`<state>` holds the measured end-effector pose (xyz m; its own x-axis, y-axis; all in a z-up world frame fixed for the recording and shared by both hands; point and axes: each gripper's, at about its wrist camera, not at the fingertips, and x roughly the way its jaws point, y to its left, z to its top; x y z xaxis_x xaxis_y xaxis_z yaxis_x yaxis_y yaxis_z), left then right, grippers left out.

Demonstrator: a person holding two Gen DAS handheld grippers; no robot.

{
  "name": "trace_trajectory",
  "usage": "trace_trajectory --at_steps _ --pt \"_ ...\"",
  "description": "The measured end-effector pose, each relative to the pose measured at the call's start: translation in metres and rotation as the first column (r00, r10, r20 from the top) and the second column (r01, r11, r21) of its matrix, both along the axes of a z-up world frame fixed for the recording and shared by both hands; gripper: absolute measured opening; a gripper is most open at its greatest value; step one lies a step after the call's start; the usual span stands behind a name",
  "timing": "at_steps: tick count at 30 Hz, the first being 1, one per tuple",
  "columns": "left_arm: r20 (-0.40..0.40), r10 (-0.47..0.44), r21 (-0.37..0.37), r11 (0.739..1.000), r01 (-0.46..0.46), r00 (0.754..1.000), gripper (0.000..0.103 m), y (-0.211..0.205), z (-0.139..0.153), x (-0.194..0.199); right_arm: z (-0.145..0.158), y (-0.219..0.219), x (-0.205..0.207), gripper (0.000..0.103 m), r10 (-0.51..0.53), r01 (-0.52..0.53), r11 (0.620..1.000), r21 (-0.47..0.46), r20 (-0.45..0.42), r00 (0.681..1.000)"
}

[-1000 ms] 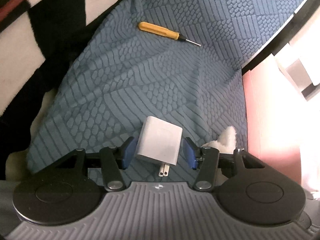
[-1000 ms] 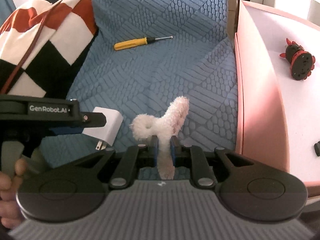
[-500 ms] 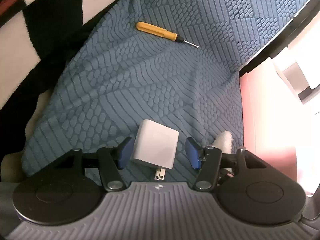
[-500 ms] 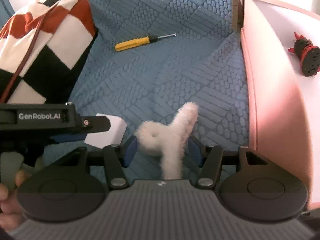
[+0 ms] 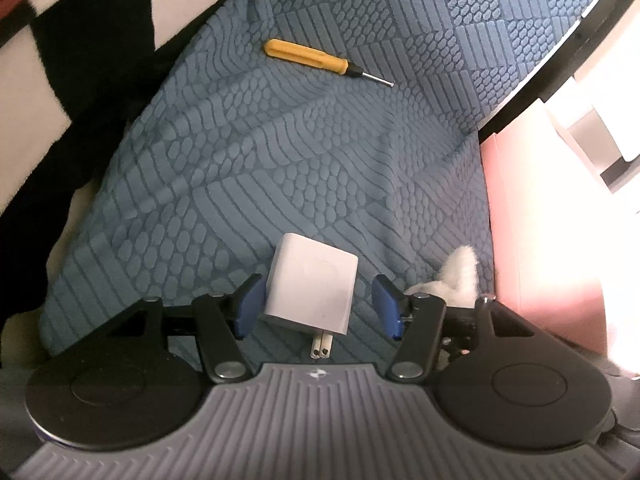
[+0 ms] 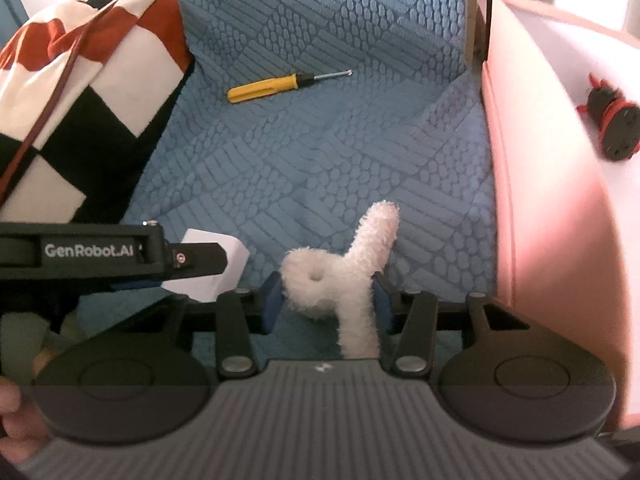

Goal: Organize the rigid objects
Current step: 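Lift the charger with the left gripper while the right gripper holds the fluffy clip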

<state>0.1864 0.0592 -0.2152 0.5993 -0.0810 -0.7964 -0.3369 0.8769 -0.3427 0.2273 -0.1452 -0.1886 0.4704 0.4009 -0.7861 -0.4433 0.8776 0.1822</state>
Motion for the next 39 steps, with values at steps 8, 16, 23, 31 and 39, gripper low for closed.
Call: trace_trajectory --at_steps 8,16,23,31,39 --pt "-0.024 -0.053 0.094 0.994 0.055 0.998 0.066 -0.013 -0.004 0.004 -0.003 -0.002 0.000 0.049 -0.010 0.010 1.000 -0.027 0.000 1.000" --pt "-0.038 -0.065 0.127 0.990 0.069 0.997 0.066 -0.015 -0.012 0.012 -0.004 -0.002 0.000 0.049 -0.002 0.002 0.999 -0.036 0.001 1.000" --pt "-0.038 -0.070 0.137 0.988 0.075 0.997 0.061 -0.017 -0.018 0.017 0.003 -0.003 -0.002 0.048 0.019 -0.018 0.998 -0.054 0.013 1.000" --pt "0.011 -0.049 0.084 0.995 0.048 0.999 0.059 -0.006 -0.003 0.010 0.015 -0.002 -0.003 0.048 0.026 -0.025 0.998 -0.065 0.017 1.000" --pt "0.078 -0.011 0.053 0.999 0.007 0.997 0.059 -0.003 0.032 -0.008 0.055 -0.014 -0.010 0.048 0.001 0.001 0.999 -0.035 0.058 0.998"
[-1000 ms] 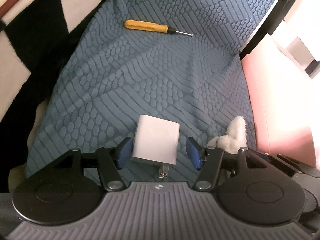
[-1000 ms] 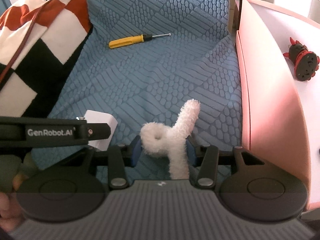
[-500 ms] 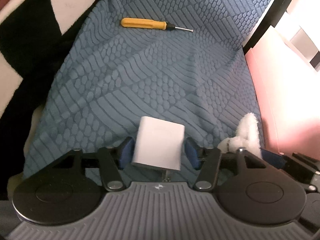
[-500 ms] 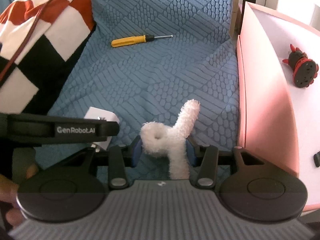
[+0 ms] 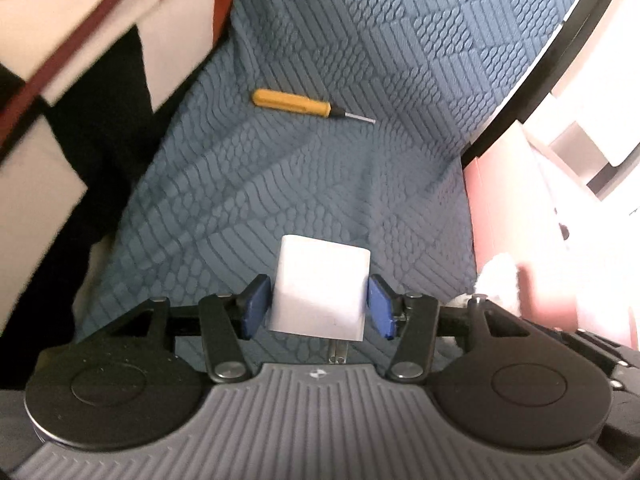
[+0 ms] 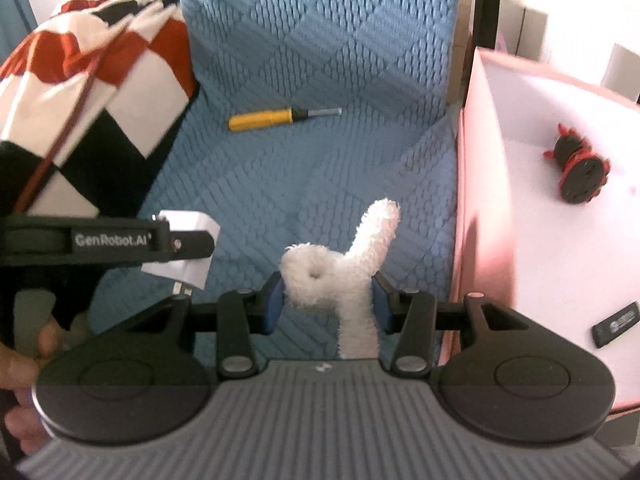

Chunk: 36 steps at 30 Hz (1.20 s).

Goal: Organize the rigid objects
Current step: 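Lift the charger with the left gripper while the right gripper holds the fluffy clip, then carry the fluffy clip and charger over the pink box with both grippers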

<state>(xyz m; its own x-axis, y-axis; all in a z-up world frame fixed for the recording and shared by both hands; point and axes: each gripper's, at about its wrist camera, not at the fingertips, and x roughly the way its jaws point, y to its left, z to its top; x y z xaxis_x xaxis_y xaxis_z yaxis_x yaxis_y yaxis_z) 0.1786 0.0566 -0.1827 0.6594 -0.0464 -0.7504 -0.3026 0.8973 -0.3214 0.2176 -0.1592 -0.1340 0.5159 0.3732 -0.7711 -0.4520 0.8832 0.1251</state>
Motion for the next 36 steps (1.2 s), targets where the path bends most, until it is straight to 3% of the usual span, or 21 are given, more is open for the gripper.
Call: trace_trajectory --at_steps 2,19,25,36 --pt "0.011 -0.006 -0.029 1.000 0.007 1.000 0.059 0.000 0.009 -0.002 0.013 -0.002 -0.001 0.048 -0.003 0.003 1.000 0.011 0.008 1.000" --pt "0.144 -0.027 -0.051 0.998 0.035 0.989 0.059 -0.034 0.117 -0.044 0.121 -0.029 -0.027 0.048 -0.034 0.028 0.998 0.055 0.116 0.993" --pt "0.166 -0.027 -0.059 0.998 0.037 0.986 0.059 -0.037 0.133 -0.054 0.137 -0.038 -0.037 0.048 -0.019 0.016 1.000 0.023 0.128 0.992" --pt "0.172 -0.096 -0.040 0.994 0.104 0.981 0.059 -0.073 0.155 -0.043 0.155 -0.059 -0.038 0.048 -0.028 0.021 0.999 0.050 0.154 0.988"
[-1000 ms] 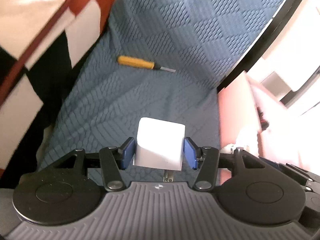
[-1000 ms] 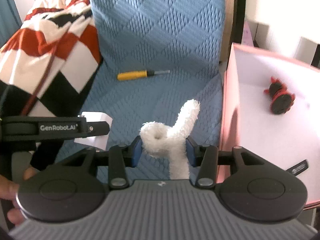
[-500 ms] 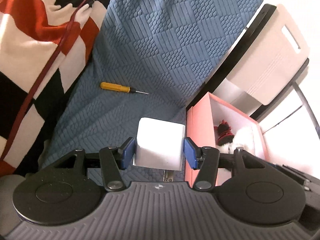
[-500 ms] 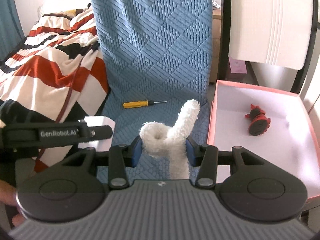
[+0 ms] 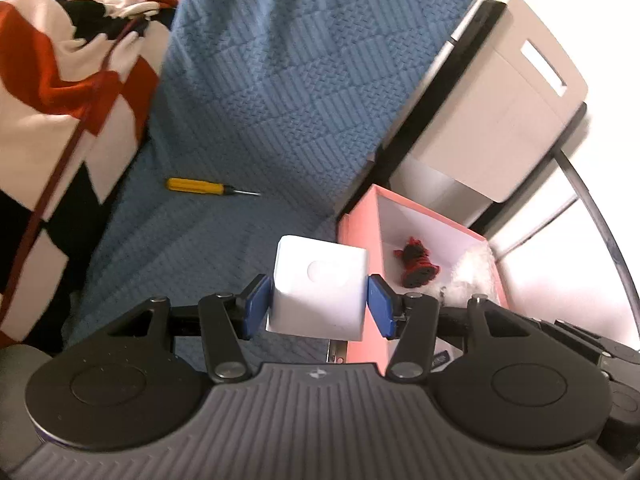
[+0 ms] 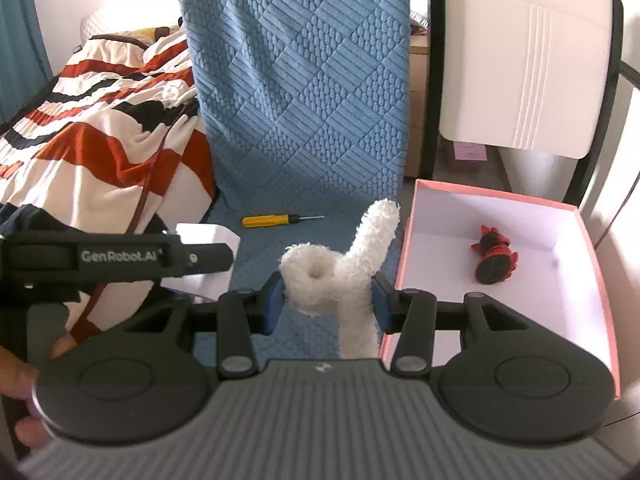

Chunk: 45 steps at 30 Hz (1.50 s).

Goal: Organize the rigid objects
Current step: 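Carry the fluffy clip and charger over the pink box with both grippers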

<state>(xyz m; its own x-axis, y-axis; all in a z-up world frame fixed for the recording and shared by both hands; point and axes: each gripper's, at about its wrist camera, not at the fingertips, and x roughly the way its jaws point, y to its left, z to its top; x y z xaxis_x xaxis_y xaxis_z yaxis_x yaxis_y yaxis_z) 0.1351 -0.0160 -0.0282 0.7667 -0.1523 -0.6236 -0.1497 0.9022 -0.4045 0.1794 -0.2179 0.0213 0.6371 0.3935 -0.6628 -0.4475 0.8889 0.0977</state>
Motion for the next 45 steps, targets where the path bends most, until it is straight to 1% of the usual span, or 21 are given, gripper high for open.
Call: trace_trajectory --at_steps 6,17,23,26,30,38,45 --pt "0.005 -0.044 -0.005 0.999 0.044 0.999 0.059 -0.027 0.009 0.013 0.007 -0.019 0.001 0.048 -0.013 0.013 1.000 -0.005 0.017 1.000" --pt "0.017 -0.150 0.023 0.989 0.149 0.989 0.059 -0.080 0.019 0.030 0.009 -0.069 0.004 0.048 -0.113 0.113 0.993 0.022 0.027 0.993" --pt "0.004 -0.200 0.022 0.980 0.200 0.980 0.059 -0.114 0.014 0.047 0.003 -0.105 0.006 0.048 -0.172 0.171 0.985 0.025 0.025 0.985" --pt "-0.013 -0.220 0.024 0.975 0.220 0.975 0.059 -0.130 0.008 0.056 -0.005 -0.124 0.010 0.048 -0.204 0.204 0.979 0.023 0.009 0.979" --pt "-0.051 -0.234 0.029 0.971 0.235 0.971 0.059 -0.148 -0.005 0.072 -0.021 -0.142 0.021 0.048 -0.227 0.228 0.973 0.023 -0.033 0.973" --pt "-0.140 -0.235 0.024 0.970 0.241 0.962 0.059 -0.177 -0.040 0.110 -0.052 -0.166 0.055 0.048 -0.236 0.238 0.971 0.011 -0.106 0.966" --pt "-0.212 -0.229 0.010 0.972 0.237 0.950 0.059 -0.198 -0.071 0.144 -0.092 -0.183 0.089 0.048 -0.228 0.231 0.973 -0.008 -0.200 0.953"
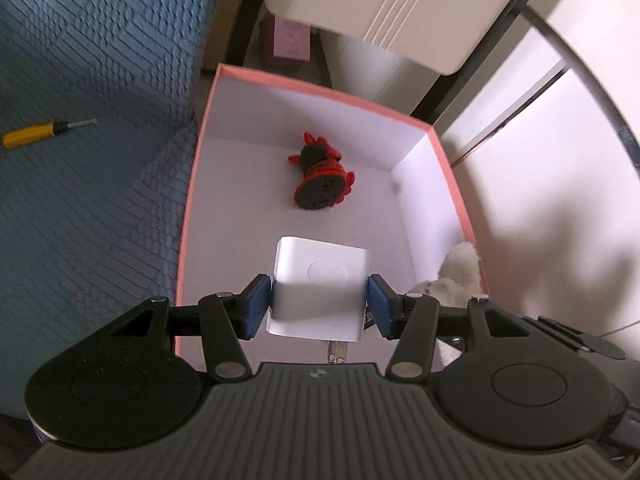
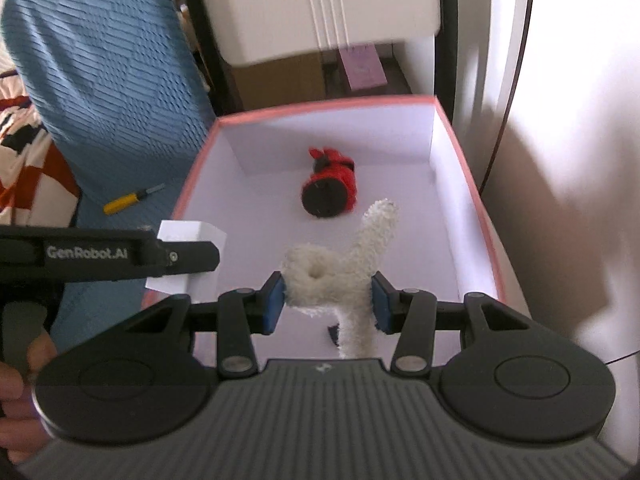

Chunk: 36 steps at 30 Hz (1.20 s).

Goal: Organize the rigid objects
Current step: 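Carry the fluffy clip and charger over the pink box with both grippers, then open both grippers to drop the clip and charger into the box, then withdraw both tools from the box toward the yellow screwdriver on the cushion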

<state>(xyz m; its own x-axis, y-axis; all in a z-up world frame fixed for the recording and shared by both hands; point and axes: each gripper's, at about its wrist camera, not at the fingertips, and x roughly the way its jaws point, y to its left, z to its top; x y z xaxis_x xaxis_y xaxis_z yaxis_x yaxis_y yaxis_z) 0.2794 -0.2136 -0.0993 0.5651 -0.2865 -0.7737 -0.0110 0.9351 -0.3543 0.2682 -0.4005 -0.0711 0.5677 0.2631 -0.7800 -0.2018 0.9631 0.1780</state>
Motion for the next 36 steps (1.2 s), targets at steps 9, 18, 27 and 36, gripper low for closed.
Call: trace_trajectory --at_steps 9,18,27,36 --pt "-0.068 -0.013 0.040 0.999 0.016 0.998 0.059 -0.024 -0.032 0.038 -0.041 -0.017 0.034 0.049 -0.006 0.005 1.000 -0.011 -0.069 0.998" --pt "-0.059 -0.021 0.051 0.998 0.024 0.998 0.061 -0.022 -0.045 0.051 -0.064 -0.022 0.059 0.049 -0.022 0.022 1.000 -0.001 -0.114 0.993" --pt "-0.007 -0.025 0.077 0.997 0.025 1.000 0.066 -0.020 -0.029 0.043 -0.058 -0.018 0.057 0.051 -0.022 0.022 1.000 -0.007 -0.118 0.993" --pt "0.117 0.016 0.087 0.996 -0.026 0.993 0.066 -0.003 0.012 0.007 -0.025 -0.010 0.032 0.052 -0.013 0.014 1.000 0.003 -0.057 0.998"
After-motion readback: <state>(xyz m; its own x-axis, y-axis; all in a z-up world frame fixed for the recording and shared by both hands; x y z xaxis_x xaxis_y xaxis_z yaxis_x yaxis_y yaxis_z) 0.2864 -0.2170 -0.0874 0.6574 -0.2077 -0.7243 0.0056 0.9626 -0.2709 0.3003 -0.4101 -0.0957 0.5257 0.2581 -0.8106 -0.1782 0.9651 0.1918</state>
